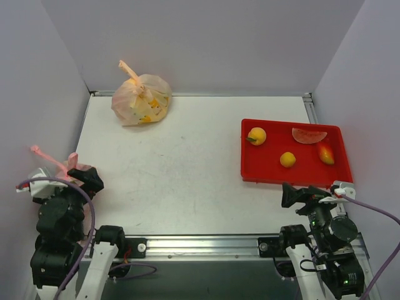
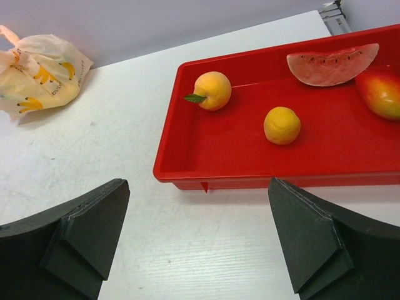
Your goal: Untie the knot of the plastic bag and take out the fruit
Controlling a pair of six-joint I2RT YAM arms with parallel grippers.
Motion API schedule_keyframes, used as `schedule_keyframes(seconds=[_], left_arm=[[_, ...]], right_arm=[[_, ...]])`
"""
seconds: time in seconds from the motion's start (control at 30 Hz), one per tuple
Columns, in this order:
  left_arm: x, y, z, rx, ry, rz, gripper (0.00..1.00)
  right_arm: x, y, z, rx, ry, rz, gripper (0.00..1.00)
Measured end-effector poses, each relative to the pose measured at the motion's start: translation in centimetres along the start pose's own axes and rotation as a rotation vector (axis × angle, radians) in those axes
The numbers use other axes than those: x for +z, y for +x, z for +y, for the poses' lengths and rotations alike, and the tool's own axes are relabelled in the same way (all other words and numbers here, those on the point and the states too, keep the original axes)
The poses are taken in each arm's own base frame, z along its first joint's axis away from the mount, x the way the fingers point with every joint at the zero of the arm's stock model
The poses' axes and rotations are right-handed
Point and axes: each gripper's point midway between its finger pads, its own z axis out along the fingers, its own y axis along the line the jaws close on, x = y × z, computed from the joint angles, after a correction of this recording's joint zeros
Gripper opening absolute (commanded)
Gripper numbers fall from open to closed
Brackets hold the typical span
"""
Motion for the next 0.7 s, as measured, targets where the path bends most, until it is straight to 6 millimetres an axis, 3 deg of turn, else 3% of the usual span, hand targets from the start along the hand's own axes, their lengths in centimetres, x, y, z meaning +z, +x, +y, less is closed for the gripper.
schedule_keyframes(seconds=[0.23,0.5,0.7], left_arm=[[3.7,0.0,0.5,0.052,-0.229,0.124,0.97],[7.5,4.1,4.2,0.204,-0.586,0.302,0.97],[8.9,4.8,6.9,0.287,-0.782,0.325,0.97]], right_arm=[[-0.1,0.2,0.9,0.045,-0.039,0.012,1.0],[-0.2,0.6,1.4,0.048,-0.076,0.034,1.0],[-0.3,1.1,1.1,0.042,-0.066,0.054,1.0]])
